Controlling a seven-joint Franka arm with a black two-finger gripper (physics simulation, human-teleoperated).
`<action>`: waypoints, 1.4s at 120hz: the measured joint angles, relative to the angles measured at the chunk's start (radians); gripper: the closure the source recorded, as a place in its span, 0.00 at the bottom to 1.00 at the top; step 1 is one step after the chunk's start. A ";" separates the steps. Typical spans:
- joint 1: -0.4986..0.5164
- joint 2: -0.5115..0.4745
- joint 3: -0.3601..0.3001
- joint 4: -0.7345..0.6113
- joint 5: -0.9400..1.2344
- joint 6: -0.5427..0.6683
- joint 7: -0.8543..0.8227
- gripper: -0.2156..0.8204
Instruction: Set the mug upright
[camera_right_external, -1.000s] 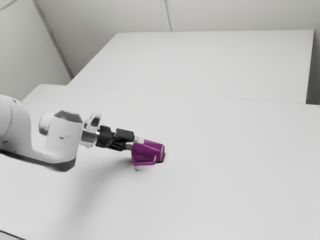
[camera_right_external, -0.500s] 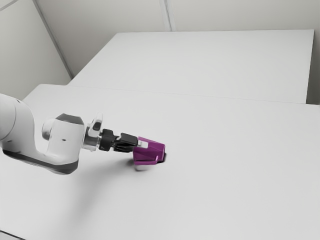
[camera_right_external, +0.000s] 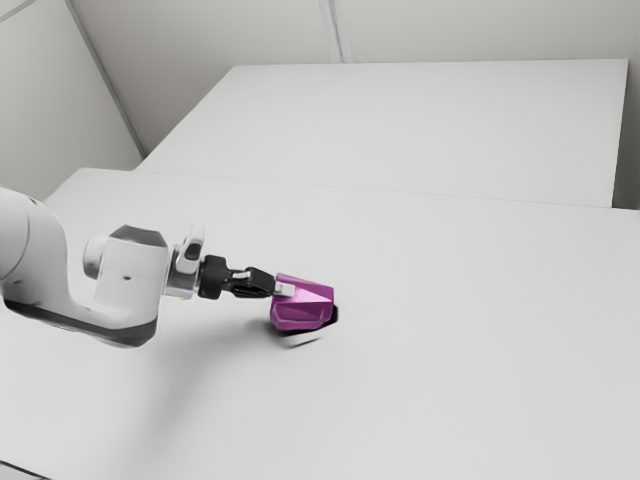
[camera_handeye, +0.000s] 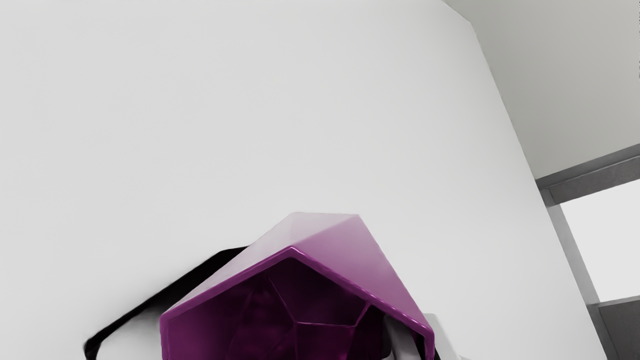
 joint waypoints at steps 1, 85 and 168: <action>0.000 -0.001 0.000 0.000 0.000 0.000 0.001 0.94; -0.010 -0.142 -0.031 0.194 0.667 0.007 -0.231 0.97; -0.040 -0.188 -0.115 0.150 1.443 0.043 -0.936 0.97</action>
